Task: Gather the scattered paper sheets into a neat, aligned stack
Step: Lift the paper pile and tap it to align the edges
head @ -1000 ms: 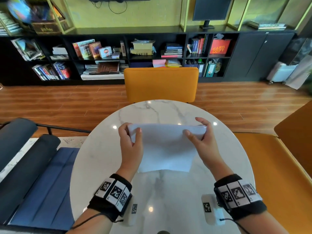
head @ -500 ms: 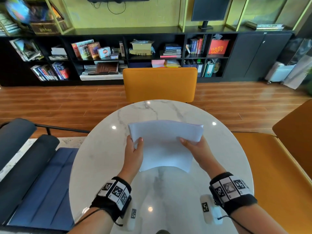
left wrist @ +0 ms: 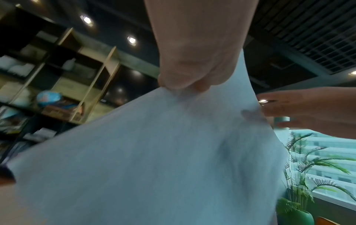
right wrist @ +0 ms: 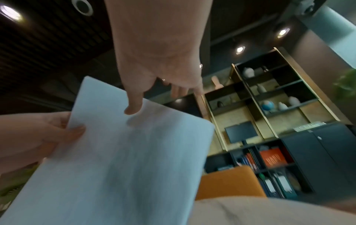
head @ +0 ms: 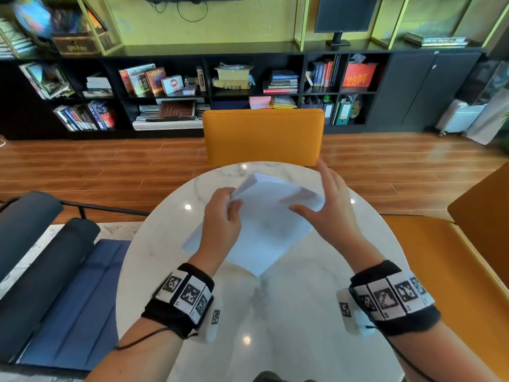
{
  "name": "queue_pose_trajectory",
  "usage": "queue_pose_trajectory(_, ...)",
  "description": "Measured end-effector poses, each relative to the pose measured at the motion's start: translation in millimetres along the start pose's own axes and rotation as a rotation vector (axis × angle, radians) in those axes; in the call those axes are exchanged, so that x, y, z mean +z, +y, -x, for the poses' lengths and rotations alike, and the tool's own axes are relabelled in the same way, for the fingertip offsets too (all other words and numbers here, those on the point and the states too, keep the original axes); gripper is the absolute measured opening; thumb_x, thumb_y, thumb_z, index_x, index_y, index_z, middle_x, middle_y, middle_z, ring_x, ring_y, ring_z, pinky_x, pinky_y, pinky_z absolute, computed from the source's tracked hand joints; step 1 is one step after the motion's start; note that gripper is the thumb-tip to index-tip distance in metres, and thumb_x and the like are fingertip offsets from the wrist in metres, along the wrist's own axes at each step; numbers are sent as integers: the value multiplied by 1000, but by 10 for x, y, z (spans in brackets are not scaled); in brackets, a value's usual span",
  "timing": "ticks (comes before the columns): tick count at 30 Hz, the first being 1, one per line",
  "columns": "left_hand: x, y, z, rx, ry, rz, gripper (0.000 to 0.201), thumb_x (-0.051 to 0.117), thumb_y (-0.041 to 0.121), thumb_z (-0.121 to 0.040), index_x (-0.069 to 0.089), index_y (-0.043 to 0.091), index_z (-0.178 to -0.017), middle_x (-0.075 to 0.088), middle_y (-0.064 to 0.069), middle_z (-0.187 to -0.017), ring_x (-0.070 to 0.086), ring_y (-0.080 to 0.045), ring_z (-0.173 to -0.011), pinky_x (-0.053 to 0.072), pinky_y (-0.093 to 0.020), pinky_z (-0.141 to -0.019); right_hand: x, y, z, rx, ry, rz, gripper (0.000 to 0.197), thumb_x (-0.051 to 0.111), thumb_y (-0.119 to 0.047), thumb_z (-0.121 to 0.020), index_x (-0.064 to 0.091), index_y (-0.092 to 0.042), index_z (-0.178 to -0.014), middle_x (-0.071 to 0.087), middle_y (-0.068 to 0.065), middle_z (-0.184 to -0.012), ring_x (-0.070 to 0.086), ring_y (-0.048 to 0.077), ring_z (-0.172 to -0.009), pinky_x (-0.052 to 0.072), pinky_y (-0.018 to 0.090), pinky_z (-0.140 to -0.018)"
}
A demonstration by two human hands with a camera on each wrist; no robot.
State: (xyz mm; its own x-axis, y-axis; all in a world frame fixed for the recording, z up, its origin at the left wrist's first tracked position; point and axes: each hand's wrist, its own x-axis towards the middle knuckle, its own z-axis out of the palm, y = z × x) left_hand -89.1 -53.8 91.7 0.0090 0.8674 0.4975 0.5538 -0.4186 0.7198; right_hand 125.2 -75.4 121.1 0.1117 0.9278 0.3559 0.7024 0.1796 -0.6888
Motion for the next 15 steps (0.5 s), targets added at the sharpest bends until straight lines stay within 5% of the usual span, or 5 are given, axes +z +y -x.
queue_pose_trajectory(2, -6, 116, -59, 145, -71, -49, 17, 49, 12, -92, 60, -1, -97, 61, -13, -89, 56, -23, -81, 41, -24, -74, -30, -156, -33, -47, -131, -54, 71, 77, -32, -74, 46, -24, -137, 55, -7, -132, 48, 8, -118, 36, 19, -102)
queue_pose_trajectory(5, 2, 216, -95, 257, -96, -117, 10, 53, 6, -88, 61, 2, -92, 59, -10, -85, 54, -24, -80, 41, -32, -74, -38, -254, -38, 12, -216, -222, 24, 75, -26, -77, 72, -23, -101, 74, -1, -91, 66, 19, -83, 52, 34, -77)
queue_pose_trajectory(8, -28, 159, -88, 248, -98, -117, 12, 58, 18, -87, 62, 6, -89, 58, 0, -82, 50, -15, -78, 38, -32, -76, 20, -216, 15, 47, -194, -297, 13, 75, -23, -77, 75, -18, -89, 75, 7, -82, 68, 28, -79, 53, 41, -72)
queue_pose_trajectory(12, -148, -120, 3, 130, -28, -129, 36, 68, 45, -75, 64, 11, -87, 62, 0, -86, 58, -18, -83, 47, -41, -79, 73, -47, 92, 169, -209, -398, 7, 75, -18, -77, 75, -24, -81, 75, -7, -75, 70, 8, -70, 56, 24, -63)
queue_pose_trajectory(15, -244, -323, 83, -201, 94, -84, 68, 77, 48, -65, 55, 12, -119, 54, -9, -122, 50, -23, -116, 43, -44, -101, 20, 128, 117, 278, -176, -531, 8, 76, -15, -76, 75, -20, -82, 74, -12, -72, 70, 0, -64, 53, 13, -58)
